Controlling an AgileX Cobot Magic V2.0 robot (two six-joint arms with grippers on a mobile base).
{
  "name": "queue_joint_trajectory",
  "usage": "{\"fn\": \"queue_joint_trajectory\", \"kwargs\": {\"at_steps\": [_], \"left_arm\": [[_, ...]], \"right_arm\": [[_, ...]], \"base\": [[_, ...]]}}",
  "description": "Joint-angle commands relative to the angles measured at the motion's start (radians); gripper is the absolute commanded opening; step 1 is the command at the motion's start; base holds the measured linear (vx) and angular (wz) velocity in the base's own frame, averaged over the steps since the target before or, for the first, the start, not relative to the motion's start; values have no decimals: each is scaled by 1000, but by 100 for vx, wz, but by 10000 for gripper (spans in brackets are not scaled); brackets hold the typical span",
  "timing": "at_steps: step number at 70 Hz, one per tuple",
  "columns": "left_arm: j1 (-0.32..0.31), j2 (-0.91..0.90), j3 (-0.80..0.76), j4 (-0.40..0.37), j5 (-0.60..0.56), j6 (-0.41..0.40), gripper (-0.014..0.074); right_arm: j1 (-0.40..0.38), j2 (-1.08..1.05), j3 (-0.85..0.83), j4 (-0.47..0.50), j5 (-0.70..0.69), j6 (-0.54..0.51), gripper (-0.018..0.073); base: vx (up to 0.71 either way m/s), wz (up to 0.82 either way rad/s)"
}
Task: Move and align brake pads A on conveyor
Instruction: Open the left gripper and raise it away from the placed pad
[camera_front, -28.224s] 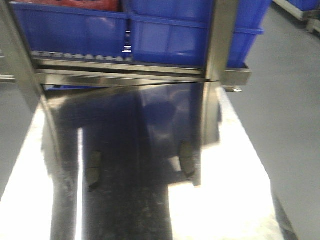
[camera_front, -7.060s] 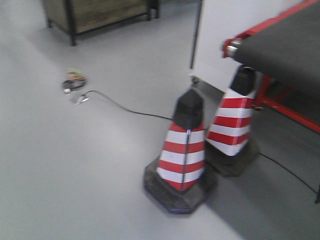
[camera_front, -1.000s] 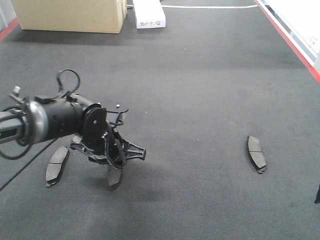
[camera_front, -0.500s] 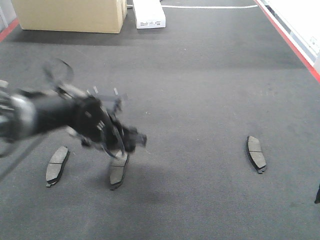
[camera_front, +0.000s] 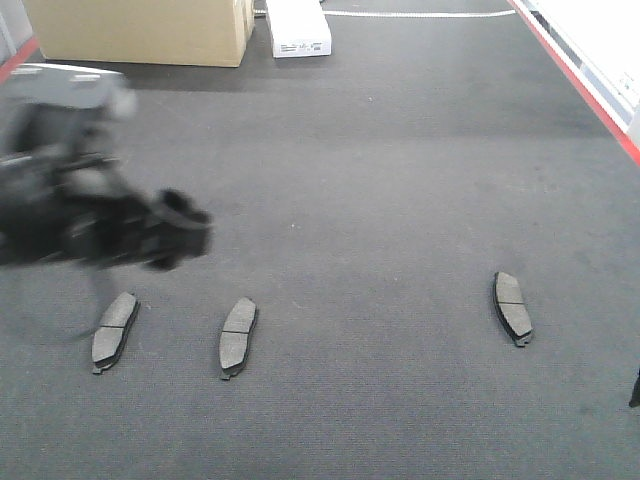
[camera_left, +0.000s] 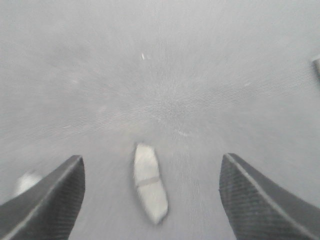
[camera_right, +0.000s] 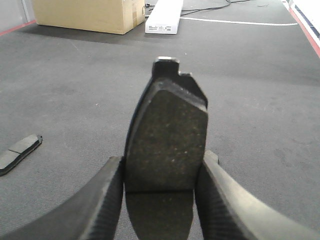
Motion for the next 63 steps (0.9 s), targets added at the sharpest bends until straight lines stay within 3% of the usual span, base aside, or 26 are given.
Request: {"fn": "queue_joint_trajectory", "kwargs": {"at_steps": [1,17,35,50,63], "left_arm": [[-10,-129,41,15,-61,-5,534],[-10,-400,251,11,-108,100,534],[-10,-724,458,2,-131,125,534],[-10,-937,539,3,-132,126,534],[-10,-982,545,5,-131,125,534]], "right_arm": [[-3,10,-29,3,-98,-10,-2],[-3,10,-29,3,-98,-10,-2],[-3,10,-29,3,-98,-10,-2],[-3,10,-29,3,-98,-10,-2],[-3,10,-29,3,-98,-10,-2]], "base": [[0,0],[0,0],[0,0],[0,0],[0,0]]}}
